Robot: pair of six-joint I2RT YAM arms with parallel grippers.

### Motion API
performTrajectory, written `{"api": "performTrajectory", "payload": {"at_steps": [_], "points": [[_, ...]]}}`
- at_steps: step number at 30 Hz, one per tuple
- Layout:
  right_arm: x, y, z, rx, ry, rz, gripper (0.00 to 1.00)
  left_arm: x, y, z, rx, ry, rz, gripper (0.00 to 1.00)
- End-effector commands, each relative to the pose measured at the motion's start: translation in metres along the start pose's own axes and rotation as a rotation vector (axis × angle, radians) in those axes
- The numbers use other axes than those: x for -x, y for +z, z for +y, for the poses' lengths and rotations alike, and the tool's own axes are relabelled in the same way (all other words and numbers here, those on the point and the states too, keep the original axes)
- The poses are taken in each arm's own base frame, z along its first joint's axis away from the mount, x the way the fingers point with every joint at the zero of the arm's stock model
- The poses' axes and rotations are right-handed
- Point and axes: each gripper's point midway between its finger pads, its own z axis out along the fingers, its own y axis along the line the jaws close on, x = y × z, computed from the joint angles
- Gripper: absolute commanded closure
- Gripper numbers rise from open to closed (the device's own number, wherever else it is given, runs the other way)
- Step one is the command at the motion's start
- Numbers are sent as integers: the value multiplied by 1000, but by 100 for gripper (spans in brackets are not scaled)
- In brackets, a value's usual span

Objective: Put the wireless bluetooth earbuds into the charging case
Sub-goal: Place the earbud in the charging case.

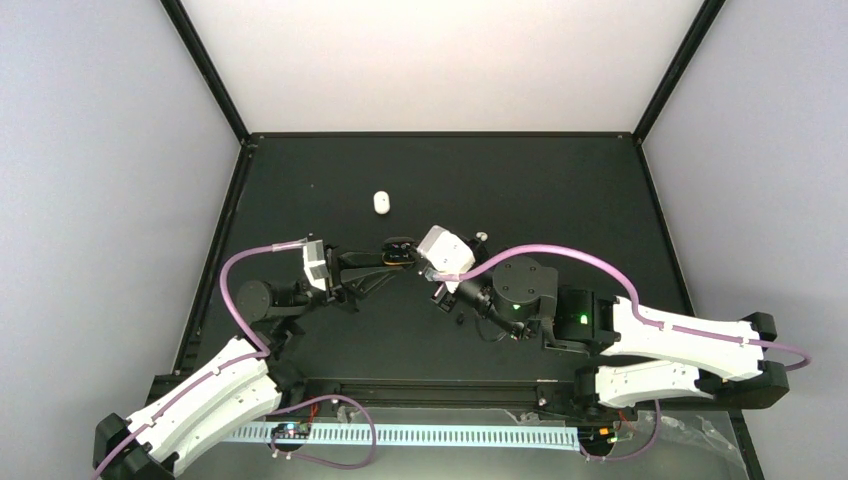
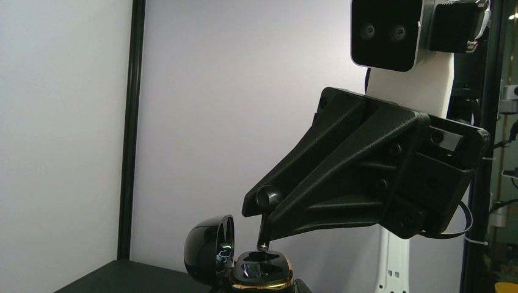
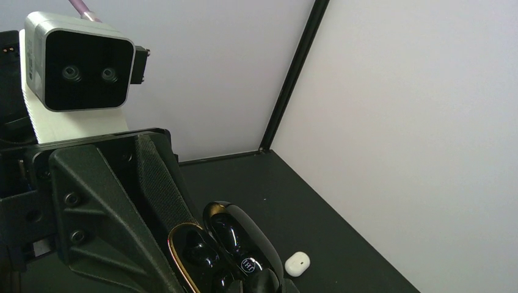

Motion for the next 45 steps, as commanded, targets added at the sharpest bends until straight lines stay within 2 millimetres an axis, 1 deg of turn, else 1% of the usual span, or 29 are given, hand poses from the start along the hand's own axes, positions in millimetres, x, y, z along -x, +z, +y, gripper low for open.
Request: {"api": "performTrajectory", "payload": {"at_steps": [1, 11, 20, 32, 40, 45], "points": [[-3, 0, -1, -7, -16, 22, 99, 10, 1, -9, -35, 29, -24, 99], [-6, 3, 7, 26, -19, 42, 99, 13, 1, -9, -36, 30, -31, 98], [-12, 3, 10, 42, -27, 78, 99, 14, 1, -10, -35, 33, -32, 98], [-4, 2, 6, 27, -7, 62, 86, 9, 2, -9, -36, 25, -17, 98], [1, 1, 3, 19, 1, 49, 82, 4, 1, -8, -35, 19, -7, 98], [3, 1, 2, 18, 4, 44, 82, 2, 1, -7, -34, 19, -4, 98]]}}
